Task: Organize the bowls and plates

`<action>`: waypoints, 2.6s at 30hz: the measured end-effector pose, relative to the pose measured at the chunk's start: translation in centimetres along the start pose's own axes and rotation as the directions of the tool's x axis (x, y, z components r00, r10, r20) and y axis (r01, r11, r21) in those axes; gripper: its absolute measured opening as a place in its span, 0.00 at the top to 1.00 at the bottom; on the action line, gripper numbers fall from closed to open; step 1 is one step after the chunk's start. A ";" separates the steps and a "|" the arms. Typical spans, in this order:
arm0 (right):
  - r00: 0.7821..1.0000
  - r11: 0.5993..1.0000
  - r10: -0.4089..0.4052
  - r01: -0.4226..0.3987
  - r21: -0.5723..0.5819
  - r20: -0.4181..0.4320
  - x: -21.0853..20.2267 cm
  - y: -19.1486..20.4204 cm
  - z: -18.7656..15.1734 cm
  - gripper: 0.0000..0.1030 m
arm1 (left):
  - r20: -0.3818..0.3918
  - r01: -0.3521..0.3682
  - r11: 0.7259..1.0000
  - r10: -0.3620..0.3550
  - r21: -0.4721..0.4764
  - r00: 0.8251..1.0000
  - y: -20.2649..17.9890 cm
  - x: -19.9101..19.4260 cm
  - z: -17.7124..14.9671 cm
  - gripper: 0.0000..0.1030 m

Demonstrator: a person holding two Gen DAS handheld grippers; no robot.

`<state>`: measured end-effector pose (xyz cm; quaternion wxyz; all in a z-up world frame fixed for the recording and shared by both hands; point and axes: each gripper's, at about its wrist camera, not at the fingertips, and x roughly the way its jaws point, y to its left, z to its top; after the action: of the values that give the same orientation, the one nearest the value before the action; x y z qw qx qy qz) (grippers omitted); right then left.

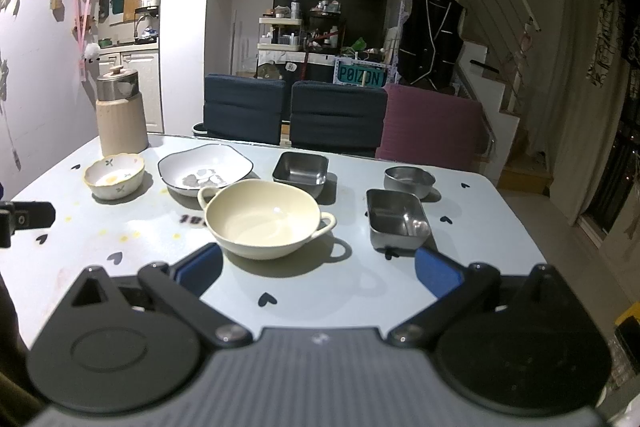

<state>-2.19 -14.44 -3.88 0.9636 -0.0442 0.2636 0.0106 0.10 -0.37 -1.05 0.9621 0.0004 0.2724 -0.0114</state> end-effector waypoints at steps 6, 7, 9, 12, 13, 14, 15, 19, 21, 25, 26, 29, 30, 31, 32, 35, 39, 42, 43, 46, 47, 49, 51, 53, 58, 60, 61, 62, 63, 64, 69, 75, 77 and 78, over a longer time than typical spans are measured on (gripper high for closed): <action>1.000 1.000 0.004 -0.004 -0.001 -0.002 0.0 0.0 -0.2 0.00 | -0.003 -0.001 1.000 0.001 -0.003 1.000 0.0 0.0 -0.2 0.00; 1.000 1.000 0.005 -0.005 0.000 -0.004 0.0 0.0 -0.2 0.00 | -0.005 0.000 1.000 0.000 -0.005 1.000 -0.1 0.0 -0.3 0.00; 1.000 1.000 0.004 -0.004 0.000 -0.008 0.2 0.0 -0.2 0.00 | -0.010 0.002 1.000 -0.002 -0.010 1.000 -0.2 0.2 -0.4 0.00; 1.000 1.000 0.003 -0.003 0.003 -0.022 0.4 -0.1 0.0 0.00 | -0.023 0.002 1.000 -0.002 -0.021 1.000 -0.2 0.6 -0.5 0.00; 1.000 1.000 0.002 -0.002 0.002 -0.029 0.6 -0.2 0.0 0.00 | -0.028 0.000 1.000 0.000 -0.026 1.000 -0.2 0.8 -0.4 0.00; 0.999 1.000 0.002 -0.002 0.001 -0.034 0.7 -0.2 0.0 0.00 | -0.033 -0.003 1.000 0.002 -0.030 0.999 -0.2 0.9 -0.3 0.00; 0.999 1.000 0.002 -0.002 0.000 -0.040 0.9 -0.2 0.1 0.00 | -0.038 -0.004 0.999 0.003 -0.035 0.999 -0.2 1.2 -0.1 0.00; 0.998 1.000 0.005 -0.006 -0.010 -0.061 2.1 0.1 0.5 0.00 | -0.053 -0.009 0.998 0.006 -0.057 0.999 0.1 2.2 0.5 0.00; 0.997 1.000 0.021 -0.022 -0.012 -0.068 2.6 0.2 0.9 0.00 | -0.060 -0.024 0.998 0.020 -0.063 0.998 0.3 3.2 0.9 0.00; 0.995 0.999 0.041 -0.043 -0.023 -0.090 4.5 0.5 2.0 0.00 | -0.091 -0.025 0.994 0.015 -0.105 0.996 0.9 5.1 1.6 0.00; 0.994 0.999 0.046 -0.049 -0.025 -0.094 4.9 0.6 2.2 0.00 | -0.100 -0.026 0.993 0.014 -0.113 0.995 1.1 5.6 1.7 0.00; 0.992 0.997 0.067 -0.071 -0.034 -0.111 6.5 1.1 3.2 0.00 | -0.134 -0.030 0.991 0.013 -0.127 0.991 1.4 7.1 2.1 0.00; 0.990 0.995 0.080 -0.086 -0.044 -0.120 7.1 1.4 3.5 0.00 | -0.144 -0.029 0.991 0.010 -0.130 0.990 1.5 7.6 2.1 0.00; 0.988 0.994 0.092 -0.099 -0.051 -0.126 7.6 1.6 3.8 0.00 | -0.154 -0.032 0.990 0.011 -0.134 0.988 1.7 8.1 2.2 0.00; 0.986 0.992 0.103 -0.111 -0.059 -0.128 8.0 1.8 4.1 0.00 | -0.163 -0.039 0.989 0.016 -0.140 0.987 1.9 8.7 2.3 0.00; 0.985 0.987 0.117 -0.130 -0.094 -0.130 9.6 2.5 5.0 0.00 | -0.189 -0.062 0.983 0.029 -0.171 0.982 2.6 10.2 2.7 0.00; 0.978 0.978 0.151 -0.168 -0.121 -0.142 12.0 3.1 6.2 0.00 | -0.224 -0.070 0.964 0.011 -0.256 0.975 4.0 12.5 3.4 0.00; 0.976 0.968 0.178 -0.197 -0.155 -0.125 13.8 3.7 7.1 0.00 | -0.237 -0.086 0.945 0.010 -0.315 0.972 4.9 13.7 4.1 0.00; 0.976 0.965 0.183 -0.201 -0.169 -0.120 14.4 3.9 7.3 0.00 | -0.233 -0.089 0.941 0.011 -0.327 0.972 5.1 14.1 4.4 0.00; 0.974 0.957 0.194 -0.214 -0.194 -0.114 16.6 4.5 8.3 0.00 | -0.221 -0.108 0.931 0.030 -0.348 0.975 5.6 15.2 5.3 0.00; 0.974 0.956 0.199 -0.218 -0.196 -0.110 17.2 4.6 8.6 0.00 | -0.217 -0.115 0.928 0.038 -0.353 0.976 5.7 15.6 5.5 0.00; 0.975 0.956 0.205 -0.219 -0.194 -0.092 18.7 4.9 9.3 0.00 | -0.191 -0.120 0.918 0.050 -0.378 0.980 6.1 16.4 6.1 0.00; 0.975 0.954 0.209 -0.220 -0.204 -0.073 20.1 5.2 10.0 0.00 | -0.167 -0.117 0.909 0.053 -0.400 0.984 6.5 17.3 6.8 0.00; 0.973 0.946 0.223 -0.233 -0.226 -0.066 21.9 5.8 10.9 0.00 | -0.151 -0.141 0.902 0.086 -0.409 0.985 6.7 18.3 7.5 0.00; 0.969 0.948 0.243 -0.246 -0.202 -0.040 26.3 6.5 13.4 0.00 | -0.188 -0.179 0.887 0.107 -0.426 0.976 7.4 22.1 8.9 0.00; 0.964 0.946 0.264 -0.267 -0.184 -0.039 28.3 6.7 14.4 0.00 | -0.185 -0.200 0.864 0.126 -0.462 0.975 7.8 23.7 9.2 0.00; 0.960 0.943 0.276 -0.280 -0.177 -0.049 29.5 6.8 15.0 0.00 | -0.179 -0.196 0.861 0.125 -0.469 0.976 7.9 24.4 9.4 0.00; 0.959 0.945 0.277 -0.282 -0.168 -0.050 30.4 6.8 15.4 0.00 | -0.177 -0.200 0.860 0.130 -0.470 0.976 8.0 25.3 9.7 0.00; 0.961 0.948 0.273 -0.275 -0.162 -0.034 31.3 6.9 15.7 0.00 | -0.176 -0.209 0.856 0.141 -0.472 0.974 8.0 26.1 9.8 0.00; 0.965 0.952 0.262 -0.259 -0.162 -0.005 32.3 6.9 16.1 0.00 | -0.171 -0.208 0.851 0.142 -0.482 0.975 8.1 26.9 9.9 0.00; 0.979 0.961 0.203 -0.200 -0.191 0.001 37.1 8.0 17.8 0.00 | -0.160 -0.188 0.837 0.121 -0.515 0.980 9.2 31.5 10.0 0.01; 0.973 0.953 0.221 -0.231 -0.194 -0.070 42.4 9.0 19.2 0.00 | -0.172 -0.174 0.795 0.089 -0.580 0.981 10.9 34.8 8.1 0.05; 0.952 0.940 0.273 -0.295 -0.174 -0.141 45.0 9.3 19.7 0.00 | -0.146 -0.131 0.777 0.051 -0.615 0.988 11.4 35.0 7.5 0.05; 0.938 0.934 0.291 -0.321 -0.154 -0.190 46.2 9.3 19.9 0.00 | -0.143 -0.123 0.784 0.044 -0.608 0.989 11.4 35.0 7.4 0.05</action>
<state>47.26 -3.50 -11.09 0.9169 -0.0912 0.3434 0.1815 34.06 10.25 -13.20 0.8911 -0.2999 0.3186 0.1205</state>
